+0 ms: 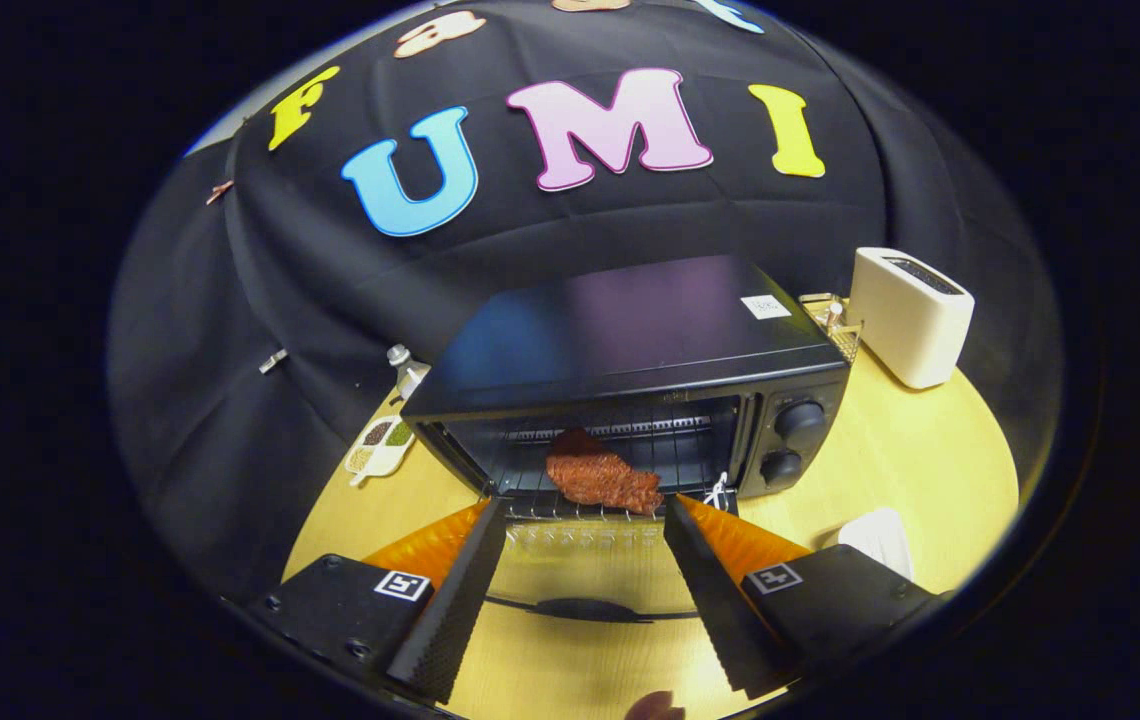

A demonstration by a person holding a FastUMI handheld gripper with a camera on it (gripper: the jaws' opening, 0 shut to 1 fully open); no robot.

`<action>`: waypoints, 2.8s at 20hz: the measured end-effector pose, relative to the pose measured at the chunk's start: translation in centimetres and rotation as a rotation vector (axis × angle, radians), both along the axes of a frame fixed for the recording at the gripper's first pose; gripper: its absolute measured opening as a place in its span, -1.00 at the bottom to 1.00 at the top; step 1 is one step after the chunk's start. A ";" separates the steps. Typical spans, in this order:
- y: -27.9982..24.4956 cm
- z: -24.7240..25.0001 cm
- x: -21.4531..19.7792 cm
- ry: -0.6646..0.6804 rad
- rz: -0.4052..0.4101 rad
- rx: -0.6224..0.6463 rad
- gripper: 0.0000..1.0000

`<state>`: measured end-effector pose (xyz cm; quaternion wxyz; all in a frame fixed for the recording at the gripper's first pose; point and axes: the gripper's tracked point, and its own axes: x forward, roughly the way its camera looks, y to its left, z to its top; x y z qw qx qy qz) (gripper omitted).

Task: Open the toaster oven, put the food inside, and close the toaster oven door.

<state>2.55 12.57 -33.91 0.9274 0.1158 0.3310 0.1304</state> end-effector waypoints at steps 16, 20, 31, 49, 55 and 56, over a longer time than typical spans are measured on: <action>2.9 -11.9 -8.8 0.243 0.041 -0.211 0.98; 3.2 -13.9 -8.3 0.290 0.022 -0.221 0.98; 2.5 -17.2 -6.5 0.385 -0.048 -0.294 0.93; 2.1 -10.0 -6.9 0.185 -0.083 -0.199 0.93; 2.2 -7.4 -5.7 0.081 -0.085 -0.189 0.93; 2.2 -7.0 -5.4 0.063 -0.087 -0.192 0.93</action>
